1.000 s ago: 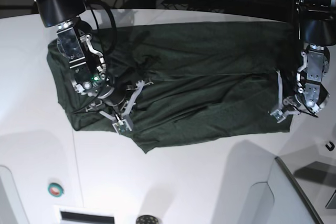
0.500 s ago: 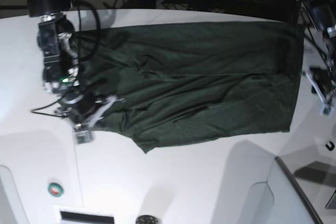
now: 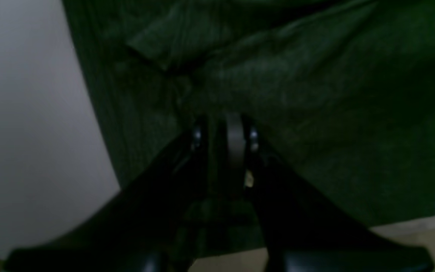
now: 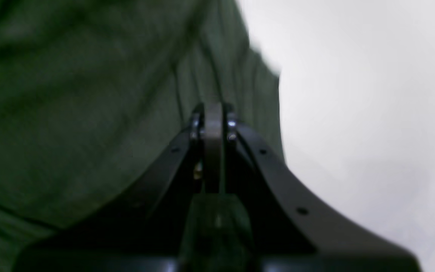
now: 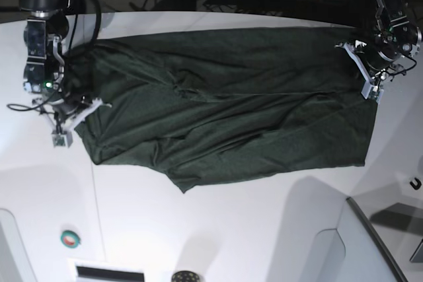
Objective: Layout the t-shirt on the table in an organized manner, then fold the t-shirt properly
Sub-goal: 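Grasp the shirt corners with both grippers and lift them slightly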
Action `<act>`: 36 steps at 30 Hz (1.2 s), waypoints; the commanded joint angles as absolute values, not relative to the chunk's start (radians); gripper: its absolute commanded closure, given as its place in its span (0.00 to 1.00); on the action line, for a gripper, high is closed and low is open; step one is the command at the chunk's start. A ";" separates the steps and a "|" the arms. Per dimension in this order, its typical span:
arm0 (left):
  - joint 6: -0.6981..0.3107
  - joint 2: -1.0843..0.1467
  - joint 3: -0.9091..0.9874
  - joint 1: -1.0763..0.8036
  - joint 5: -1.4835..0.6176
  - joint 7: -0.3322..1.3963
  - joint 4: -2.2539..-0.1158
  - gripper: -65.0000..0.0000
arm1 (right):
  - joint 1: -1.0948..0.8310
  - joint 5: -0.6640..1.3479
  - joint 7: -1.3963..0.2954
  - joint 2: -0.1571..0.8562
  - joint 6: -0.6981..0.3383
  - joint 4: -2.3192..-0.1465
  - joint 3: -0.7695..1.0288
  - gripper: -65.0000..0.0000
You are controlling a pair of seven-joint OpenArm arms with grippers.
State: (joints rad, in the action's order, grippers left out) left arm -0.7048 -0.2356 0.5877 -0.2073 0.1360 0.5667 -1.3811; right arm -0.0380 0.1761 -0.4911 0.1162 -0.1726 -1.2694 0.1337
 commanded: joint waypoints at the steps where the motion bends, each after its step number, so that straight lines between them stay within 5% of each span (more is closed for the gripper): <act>1: -0.698 -0.257 0.590 -0.186 0.148 0.555 -1.372 0.89 | -0.019 0.180 -0.469 0.128 -0.170 -1.270 0.137 0.99; 13: -0.682 -0.294 0.492 -0.028 0.295 0.355 -0.998 0.89 | -0.064 0.182 -0.467 0.130 -0.168 -1.191 0.266 0.99; 36: -0.682 -0.312 0.427 -0.232 0.283 0.452 -1.245 0.89 | -0.289 0.182 -0.526 0.079 -0.176 -1.577 0.200 0.99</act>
State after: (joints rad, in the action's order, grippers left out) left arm -0.6781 -0.3080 0.4286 -0.2192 0.2577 0.4061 -1.2575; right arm -0.3038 0.1761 -0.5587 0.0761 -0.1738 -1.5574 0.2005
